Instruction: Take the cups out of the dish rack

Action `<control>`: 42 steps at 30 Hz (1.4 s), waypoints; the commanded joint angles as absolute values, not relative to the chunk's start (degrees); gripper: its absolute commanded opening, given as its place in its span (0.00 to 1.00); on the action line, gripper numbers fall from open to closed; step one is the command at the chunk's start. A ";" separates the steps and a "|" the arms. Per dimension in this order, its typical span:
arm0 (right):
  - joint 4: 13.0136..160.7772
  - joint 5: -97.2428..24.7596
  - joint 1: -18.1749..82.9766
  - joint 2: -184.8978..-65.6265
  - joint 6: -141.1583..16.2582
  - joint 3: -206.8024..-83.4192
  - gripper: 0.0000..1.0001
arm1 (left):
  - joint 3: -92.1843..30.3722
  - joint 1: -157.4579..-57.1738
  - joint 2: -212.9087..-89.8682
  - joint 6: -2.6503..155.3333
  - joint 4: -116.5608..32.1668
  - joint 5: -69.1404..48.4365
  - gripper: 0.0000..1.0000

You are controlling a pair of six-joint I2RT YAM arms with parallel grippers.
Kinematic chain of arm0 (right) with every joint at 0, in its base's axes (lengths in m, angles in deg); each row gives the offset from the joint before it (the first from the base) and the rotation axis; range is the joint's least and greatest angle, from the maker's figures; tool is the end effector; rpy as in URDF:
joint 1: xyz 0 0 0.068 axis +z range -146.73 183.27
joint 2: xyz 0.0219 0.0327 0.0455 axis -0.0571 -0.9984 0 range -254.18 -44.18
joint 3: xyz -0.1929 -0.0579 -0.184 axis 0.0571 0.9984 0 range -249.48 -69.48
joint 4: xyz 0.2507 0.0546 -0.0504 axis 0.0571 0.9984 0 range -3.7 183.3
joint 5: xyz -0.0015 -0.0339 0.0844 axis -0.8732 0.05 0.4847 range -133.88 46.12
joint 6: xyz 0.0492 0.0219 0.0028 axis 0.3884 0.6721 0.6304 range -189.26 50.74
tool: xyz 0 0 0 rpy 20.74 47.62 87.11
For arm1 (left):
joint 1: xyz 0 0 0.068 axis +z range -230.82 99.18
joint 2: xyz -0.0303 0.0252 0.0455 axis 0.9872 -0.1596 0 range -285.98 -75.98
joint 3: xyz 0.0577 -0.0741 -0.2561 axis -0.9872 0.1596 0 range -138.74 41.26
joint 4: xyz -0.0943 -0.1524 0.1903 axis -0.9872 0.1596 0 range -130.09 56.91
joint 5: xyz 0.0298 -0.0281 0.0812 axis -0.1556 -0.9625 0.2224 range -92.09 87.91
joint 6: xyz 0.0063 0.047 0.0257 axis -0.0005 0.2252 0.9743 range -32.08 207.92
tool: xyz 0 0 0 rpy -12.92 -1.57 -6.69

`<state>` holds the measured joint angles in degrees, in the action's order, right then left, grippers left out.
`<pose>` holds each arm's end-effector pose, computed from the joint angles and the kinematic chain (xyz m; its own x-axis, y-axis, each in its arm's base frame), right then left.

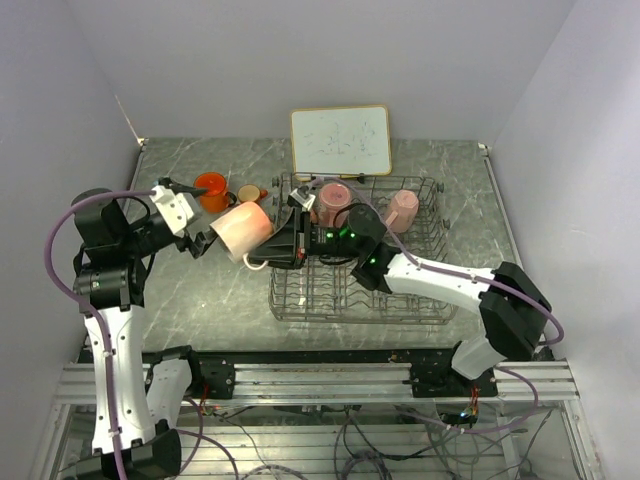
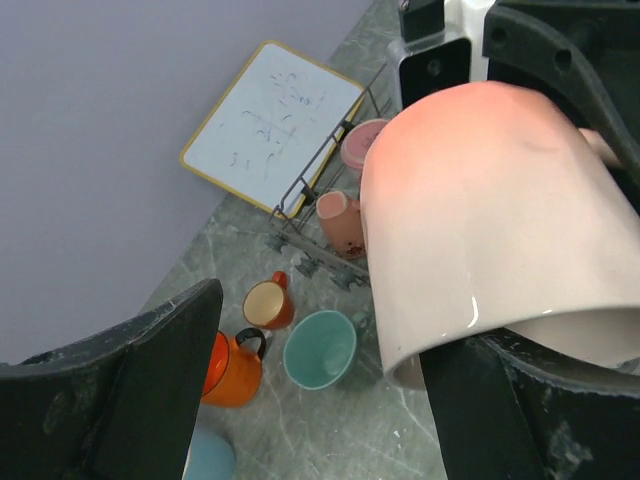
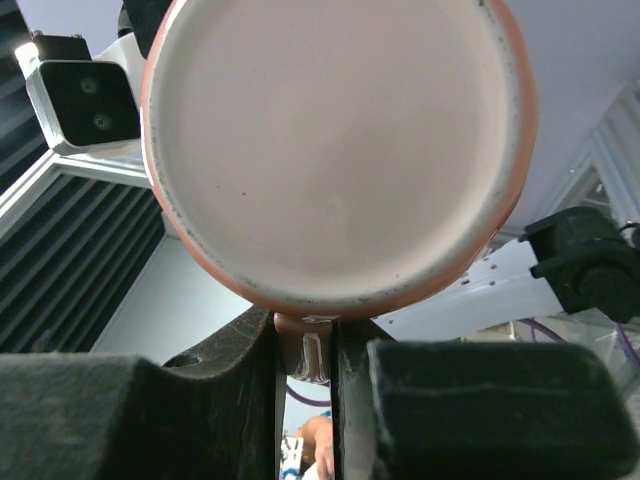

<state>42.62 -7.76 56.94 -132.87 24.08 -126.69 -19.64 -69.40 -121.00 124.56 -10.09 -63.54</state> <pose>0.1933 0.2981 0.3224 -0.9977 0.0044 -0.0675 -0.0672 -0.1707 0.9830 0.1443 -0.0028 0.4027 0.2500 0.3415 -0.9060 0.7368 0.5400 0.4068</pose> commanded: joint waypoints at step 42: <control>108.71 -22.86 20.49 -108.96 -18.25 -125.58 1.00 | -35.22 -73.44 -164.34 117.08 10.57 -3.08 0.07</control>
